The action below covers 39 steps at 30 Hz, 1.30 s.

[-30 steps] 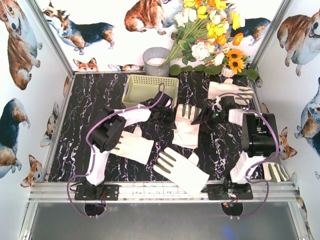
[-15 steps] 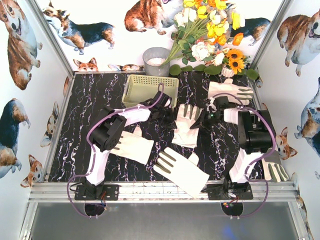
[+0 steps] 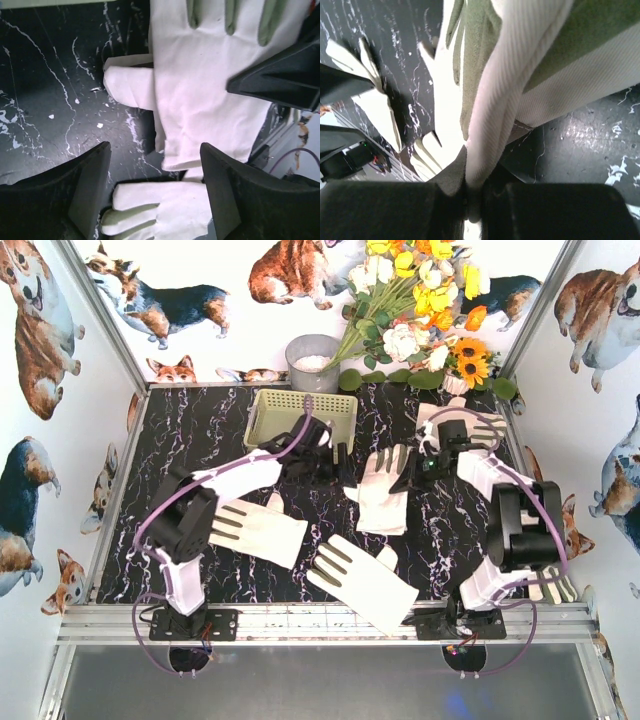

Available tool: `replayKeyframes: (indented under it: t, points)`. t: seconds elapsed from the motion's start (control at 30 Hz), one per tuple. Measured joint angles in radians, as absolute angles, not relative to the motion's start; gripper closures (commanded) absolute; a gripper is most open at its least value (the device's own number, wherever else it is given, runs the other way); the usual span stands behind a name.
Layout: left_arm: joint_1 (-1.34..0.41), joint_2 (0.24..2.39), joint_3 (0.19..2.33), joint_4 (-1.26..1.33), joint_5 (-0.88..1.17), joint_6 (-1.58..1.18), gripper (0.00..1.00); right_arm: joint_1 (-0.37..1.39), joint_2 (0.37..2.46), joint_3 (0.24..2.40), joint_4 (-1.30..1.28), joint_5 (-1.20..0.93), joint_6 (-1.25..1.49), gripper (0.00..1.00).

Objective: Put the gloves into the storage basket
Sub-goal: Pick up the glove from the center of the board, then place the glove in the bin.

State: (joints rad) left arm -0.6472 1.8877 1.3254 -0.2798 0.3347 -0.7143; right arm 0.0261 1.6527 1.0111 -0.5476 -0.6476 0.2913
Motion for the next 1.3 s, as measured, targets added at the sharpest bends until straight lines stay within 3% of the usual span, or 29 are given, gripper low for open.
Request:
replayKeyframes:
  t: [0.13, 0.43, 0.67, 0.97, 1.3]
  points:
    - [-0.632, 1.796, 1.314, -0.268, 0.347, -0.688, 0.12, 0.028, 1.588, 1.05, -0.629, -0.659, 0.232, 1.0]
    - [-0.528, 1.701, 1.32, -0.246, 0.472, -0.625, 0.03, 0.08, 1.425, 1.191, -0.755, -0.775, 0.167, 1.0]
    - [-0.501, 1.66, 1.353, -0.231, 0.62, -0.607, 0.01, 0.146, 1.382, 1.34, -0.77, -0.912, 0.17, 1.0]
    - [-0.456, 1.525, 1.355, -0.078, 0.794, -0.653, 0.0, 0.173, 1.367, 1.39, -0.694, -1.063, 0.277, 1.0]
    - [-0.453, 1.524, 1.403, -0.072, 0.904, -0.664, 0.0, 0.209, 1.367, 1.444, -0.64, -1.209, 0.378, 1.0]
